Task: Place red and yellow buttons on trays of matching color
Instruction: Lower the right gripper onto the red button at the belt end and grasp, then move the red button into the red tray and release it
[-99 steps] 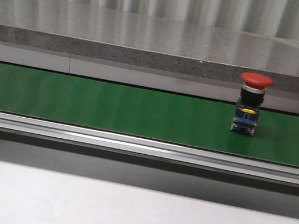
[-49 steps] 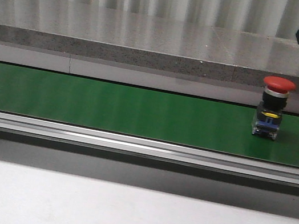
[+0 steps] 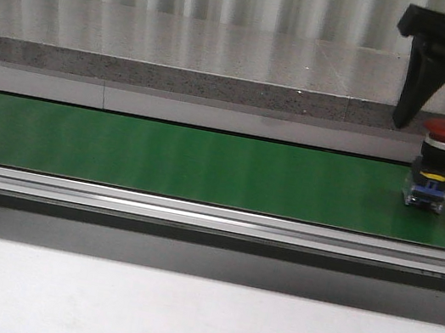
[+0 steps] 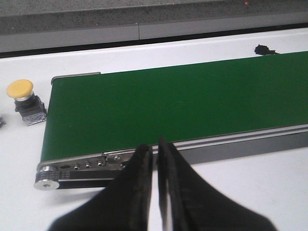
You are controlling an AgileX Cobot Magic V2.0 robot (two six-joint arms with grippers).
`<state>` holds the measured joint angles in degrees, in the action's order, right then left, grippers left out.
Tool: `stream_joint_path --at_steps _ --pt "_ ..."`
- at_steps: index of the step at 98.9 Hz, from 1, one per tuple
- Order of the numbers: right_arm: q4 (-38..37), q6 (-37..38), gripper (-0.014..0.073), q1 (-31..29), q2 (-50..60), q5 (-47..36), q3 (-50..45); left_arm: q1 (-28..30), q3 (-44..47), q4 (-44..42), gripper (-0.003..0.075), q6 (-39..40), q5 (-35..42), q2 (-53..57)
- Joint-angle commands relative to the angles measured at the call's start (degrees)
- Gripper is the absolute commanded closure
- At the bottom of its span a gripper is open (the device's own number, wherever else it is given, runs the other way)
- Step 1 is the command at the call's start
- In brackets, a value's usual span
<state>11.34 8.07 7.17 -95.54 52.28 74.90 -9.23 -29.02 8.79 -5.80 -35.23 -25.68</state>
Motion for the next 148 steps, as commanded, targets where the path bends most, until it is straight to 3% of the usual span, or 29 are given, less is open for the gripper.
stream_joint_path --at_steps 1,22,41,53,73,104,148 --pt "-1.11 0.75 0.0022 -1.04 0.07 -0.26 2.06 -0.38 -1.50 0.78 0.0726 0.21 4.18 -0.17" --pt "-3.59 2.34 0.0064 -2.46 -4.55 1.69 2.06 -0.38 -1.50 0.78 0.0725 0.21 4.18 -0.17" --pt "-3.59 2.34 0.0420 -2.46 -5.13 1.69 2.18 -0.38 -1.50 0.78 0.0726 0.21 4.18 -0.17" --pt "-3.59 2.34 0.0532 -2.46 -4.23 1.74 2.30 -0.38 -1.50 0.78 0.0726 0.21 4.18 -0.17" --pt "-6.47 2.28 0.0536 -5.06 0.14 3.69 5.13 -0.38 -1.50 0.78 0.0726 0.21 4.18 -0.17" --pt "-12.76 2.28 0.0536 -18.28 2.45 8.73 15.46 -0.38 -1.50 0.78 0.0726 0.21 4.18 -0.17" --pt "-13.16 1.99 0.0536 -34.68 -8.84 8.31 25.40 -0.38 -1.50 0.78 0.0726 0.21 4.18 -0.17"
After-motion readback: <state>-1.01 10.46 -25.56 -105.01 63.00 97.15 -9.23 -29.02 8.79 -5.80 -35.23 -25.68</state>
